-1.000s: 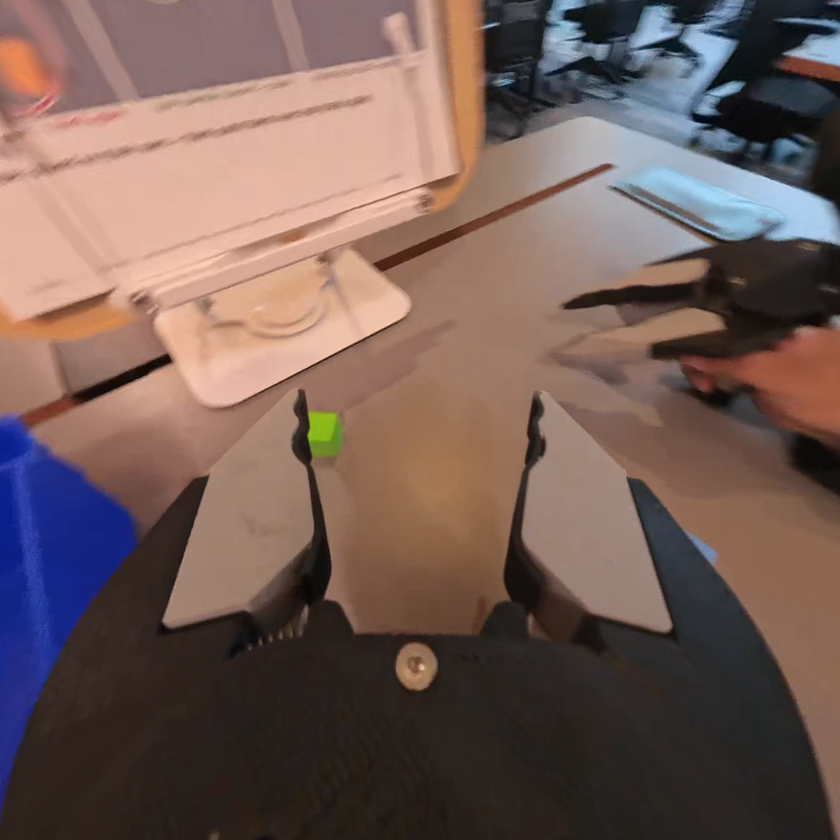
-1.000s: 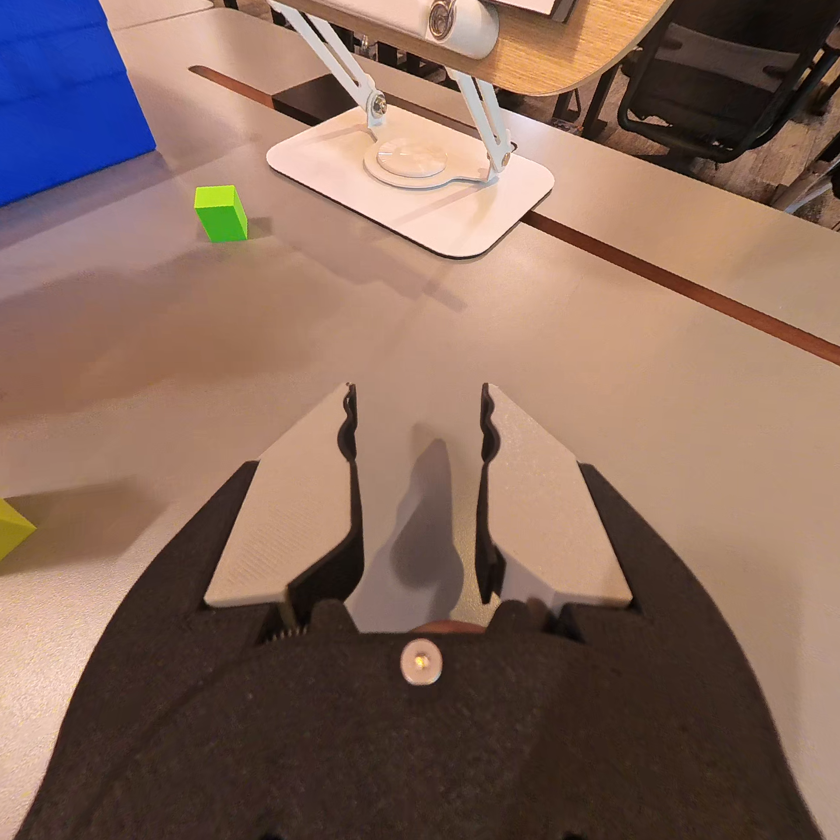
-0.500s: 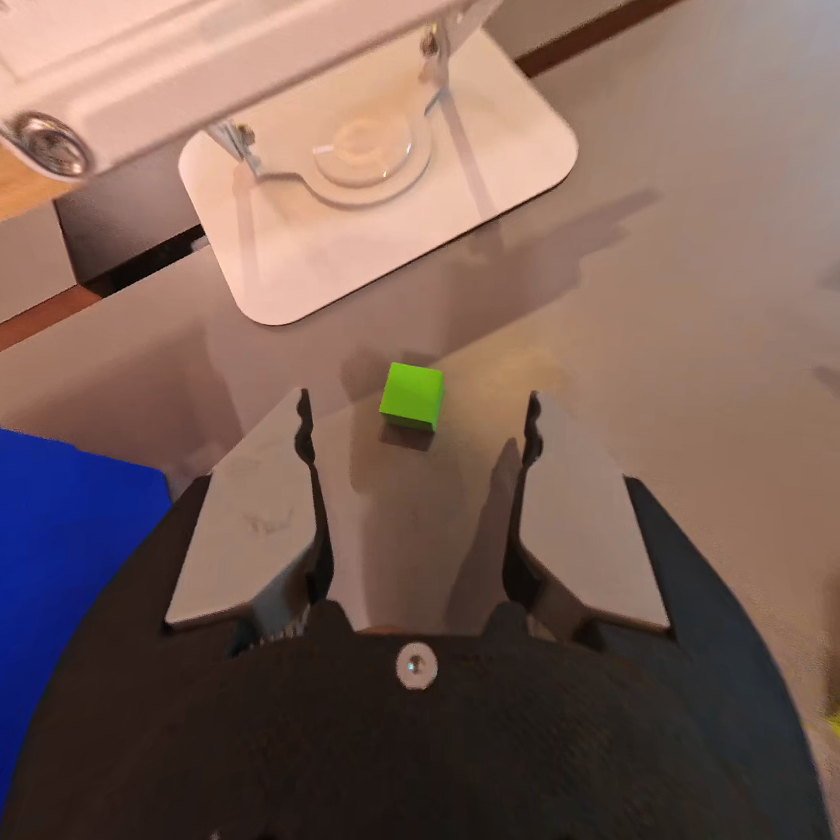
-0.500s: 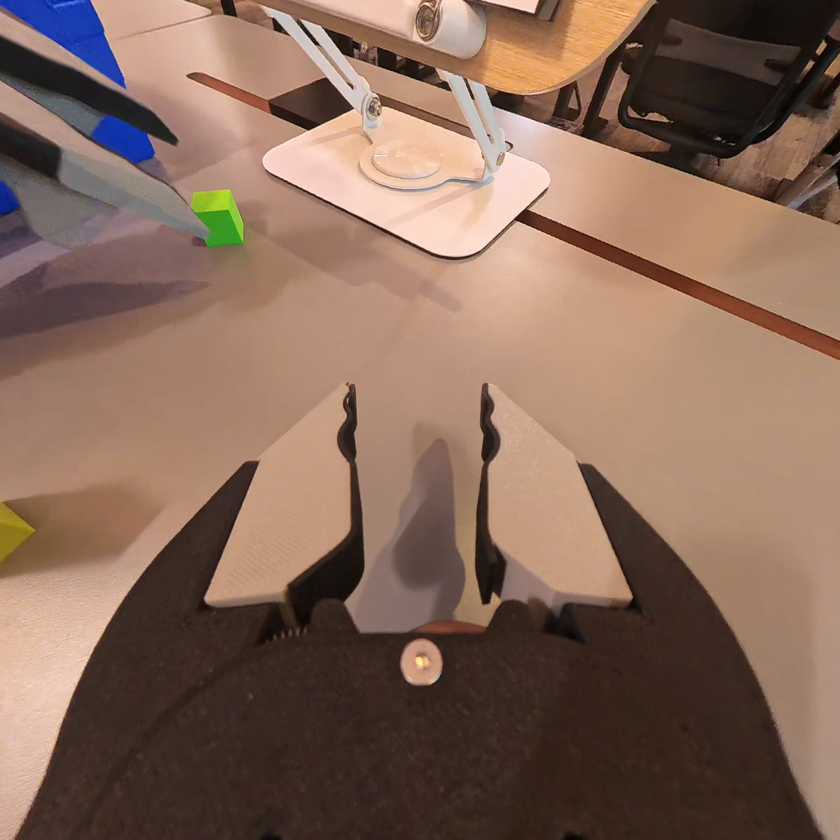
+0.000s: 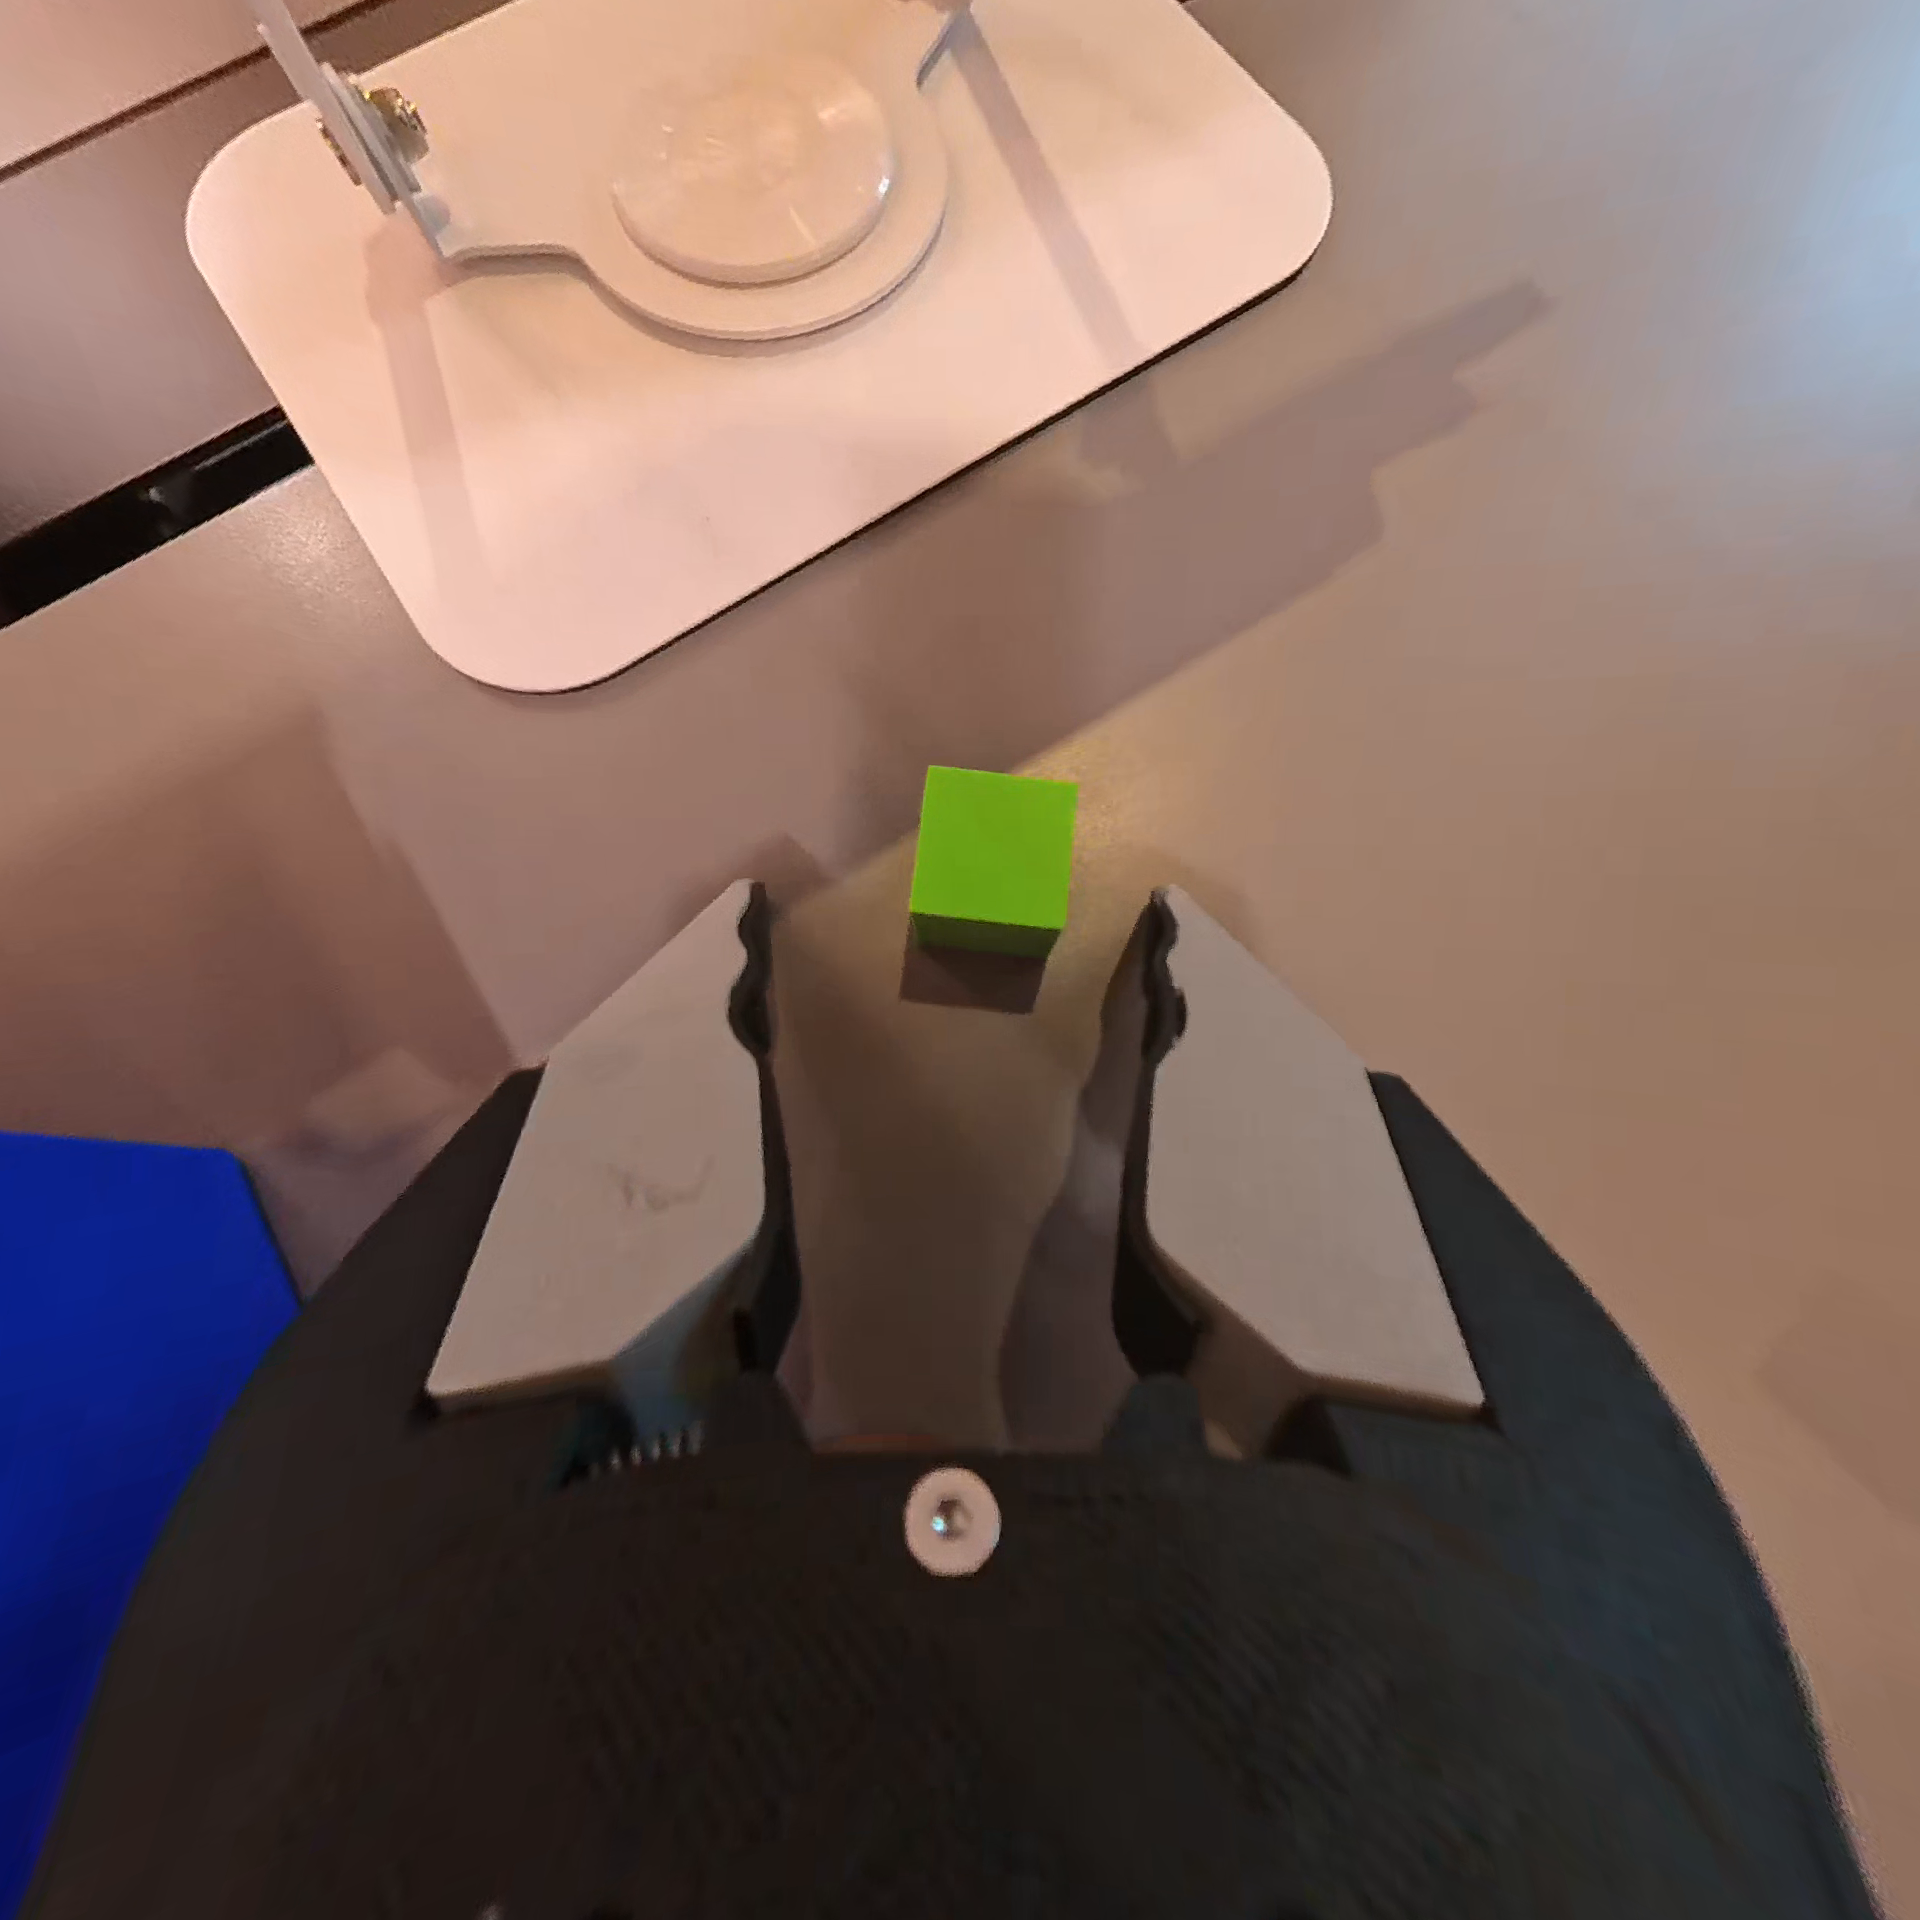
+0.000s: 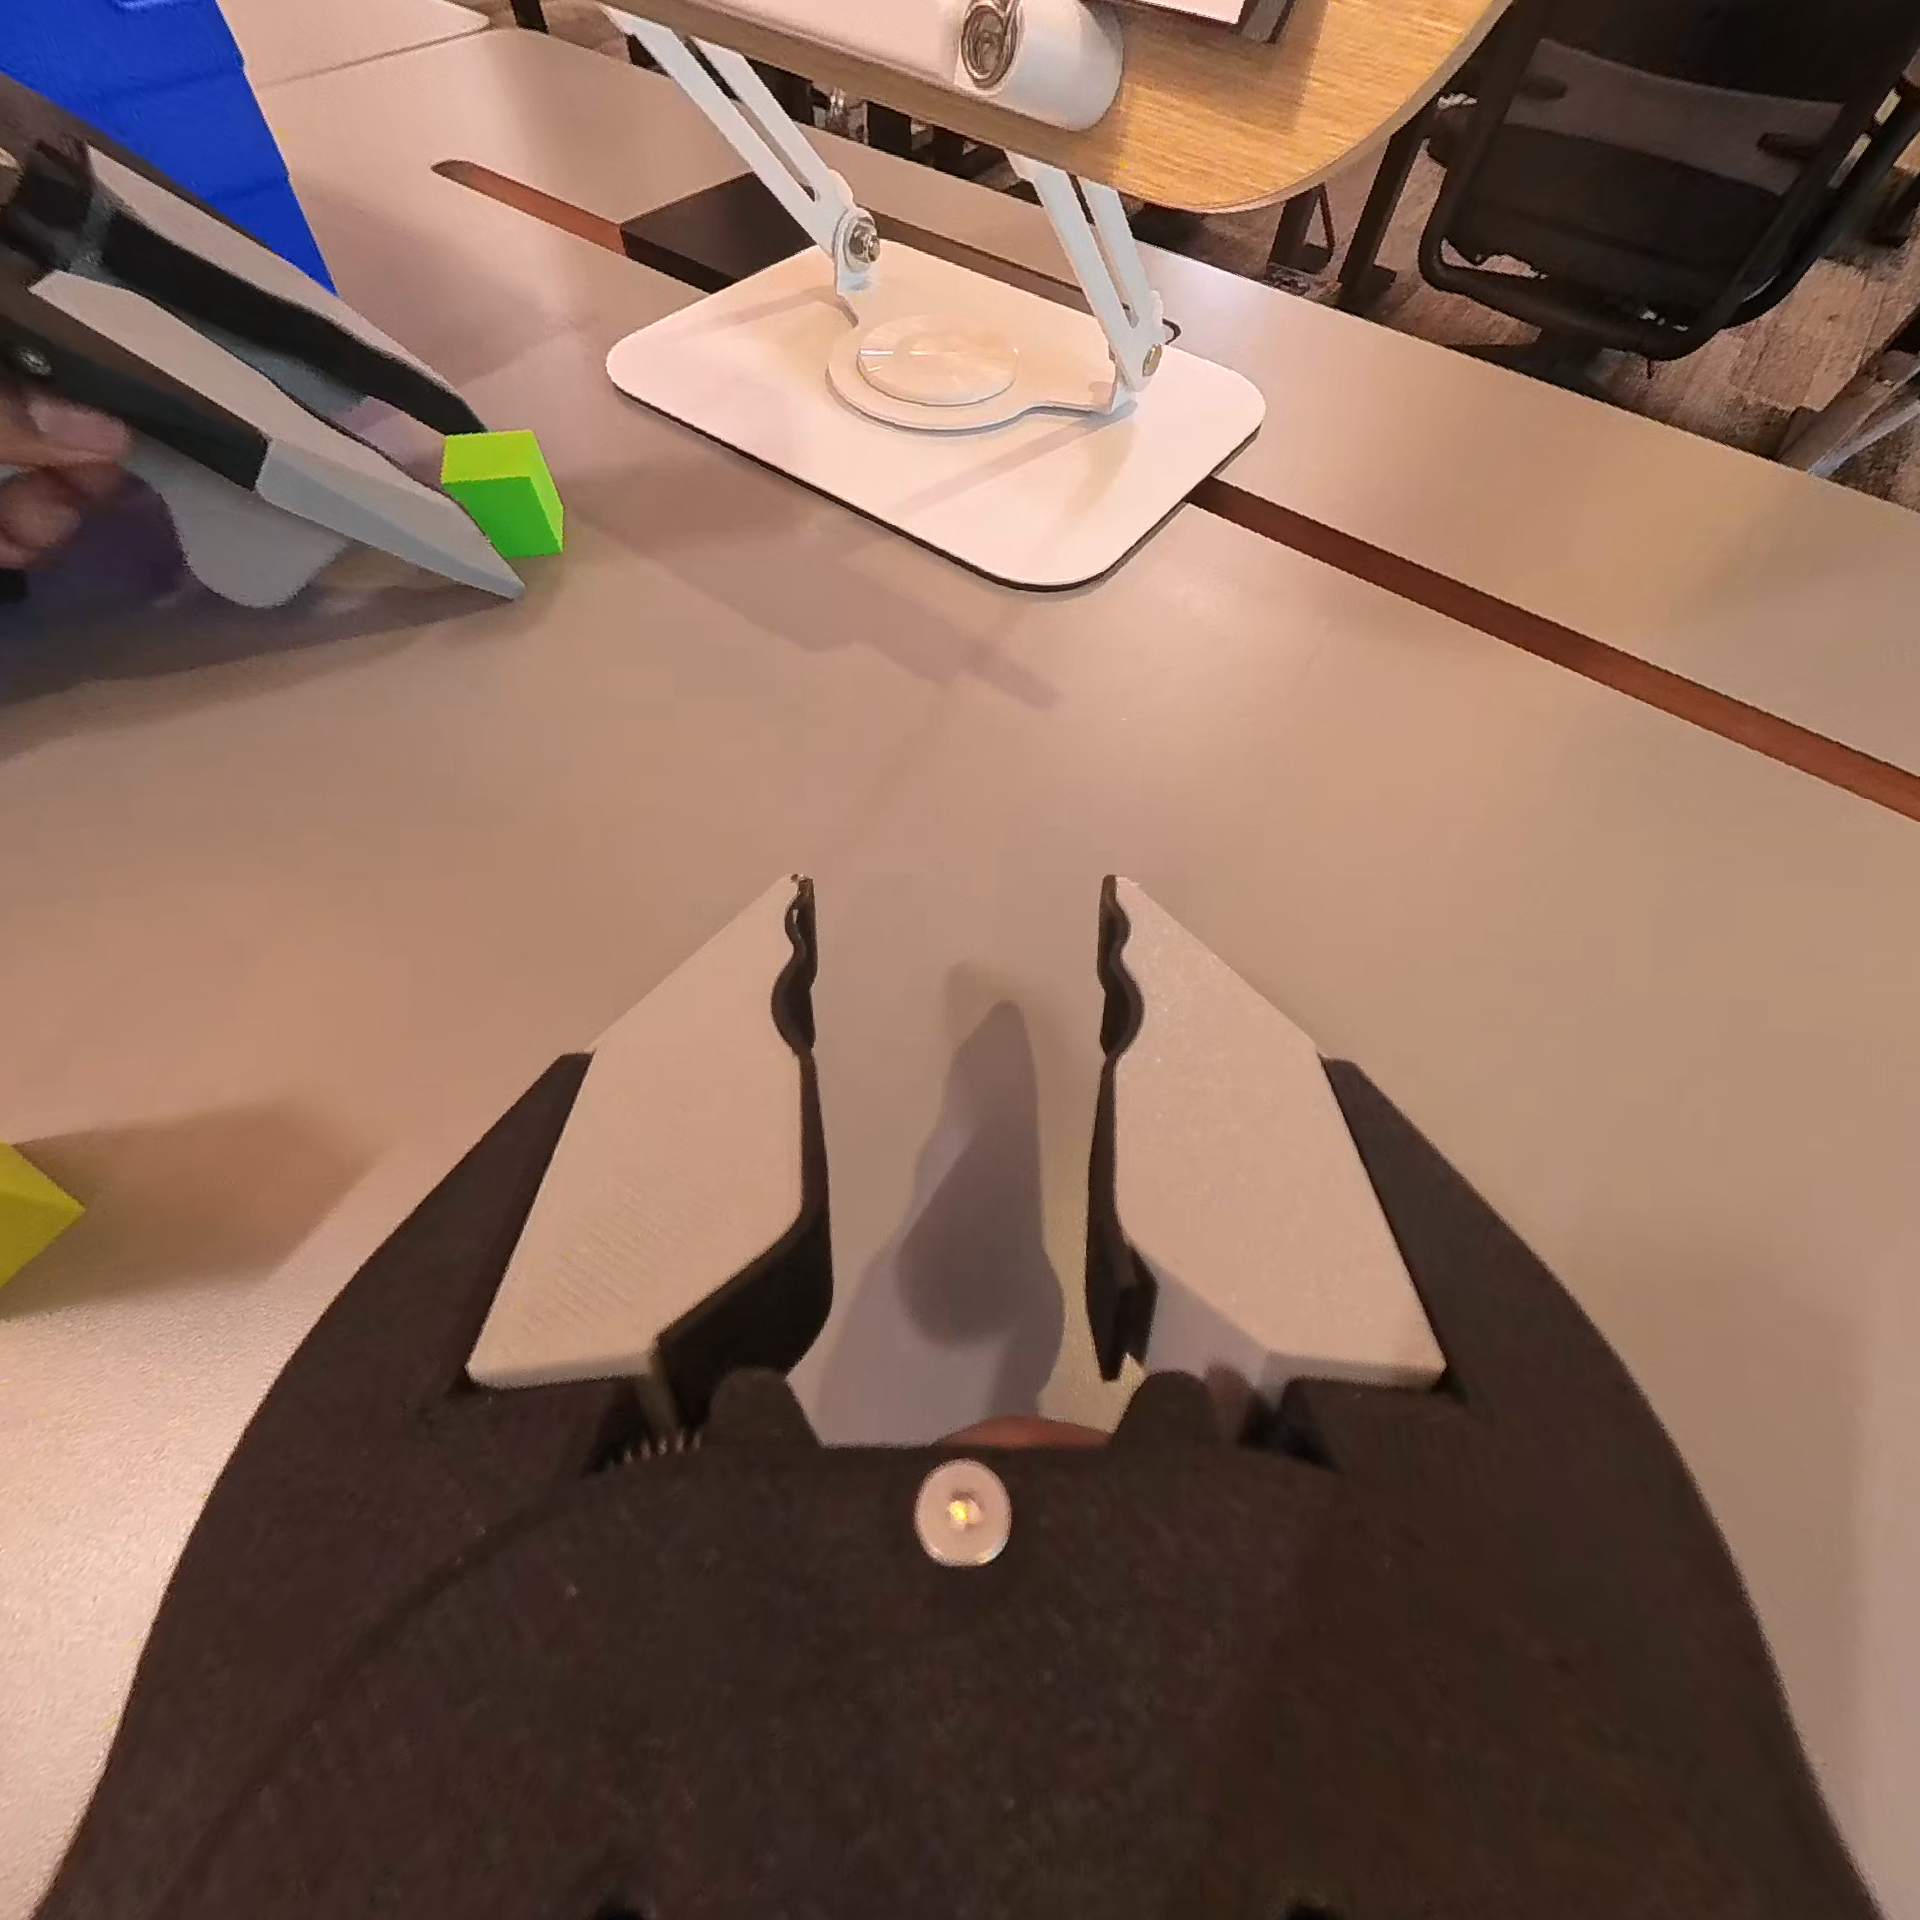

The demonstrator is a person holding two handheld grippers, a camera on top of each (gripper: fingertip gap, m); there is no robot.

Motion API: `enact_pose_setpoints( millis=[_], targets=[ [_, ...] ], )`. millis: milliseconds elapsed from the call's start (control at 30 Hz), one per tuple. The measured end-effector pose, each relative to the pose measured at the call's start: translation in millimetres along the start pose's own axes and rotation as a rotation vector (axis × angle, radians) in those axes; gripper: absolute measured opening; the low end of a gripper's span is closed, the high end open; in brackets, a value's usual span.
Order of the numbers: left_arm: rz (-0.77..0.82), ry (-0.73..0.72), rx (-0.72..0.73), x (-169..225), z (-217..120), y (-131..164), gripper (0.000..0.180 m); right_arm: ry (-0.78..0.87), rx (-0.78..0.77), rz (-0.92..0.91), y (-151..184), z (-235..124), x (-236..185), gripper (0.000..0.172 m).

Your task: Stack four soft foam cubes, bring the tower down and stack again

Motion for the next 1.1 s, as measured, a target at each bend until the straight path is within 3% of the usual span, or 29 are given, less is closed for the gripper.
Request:
enact_pose_setpoints(
  millis=[233,300,567,733,867,1100],
  targets=[
    [0.011,0.000,0.034,0.0,2.4,-3.9,0.069,-0.001,0.000,0.000,0.0,0.0,0.0,0.052],
    [0.036,0.014,0.028,4.5,0.0,-2.4,0.025,-0.002,0.000,-0.001,-0.1,0.1,-0.8,0.052],
    [0.095,0.053,0.016,22.8,-19.1,-2.5,0.025,-0.007,0.003,0.002,-0.2,-0.8,-1.4,0.051],
    [0.230,0.129,0.075,56.7,-53.1,-1.7,0.025,-0.011,0.002,0.004,-0.1,-0.8,-0.9,0.051],
    [0.354,0.296,0.141,103.1,-85.8,-2.7,0.025,-0.017,0.007,0.004,-0.8,-1.9,-2.0,0.051],
    [0.448,0.394,0.071,145.0,-116.5,4.6,0.025,-0.022,0.021,0.006,-2.7,-5.4,-3.8,0.051]
  ],
)
Point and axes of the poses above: each gripper's, where its closed fingertips meet, z out along the fingers, y out of its underside, x = y × z across the jaws, the point moved 1 cm from there along -z, back along the fingers, and after that the axes turned 10 degrees about -x, right-handed, at the moved point
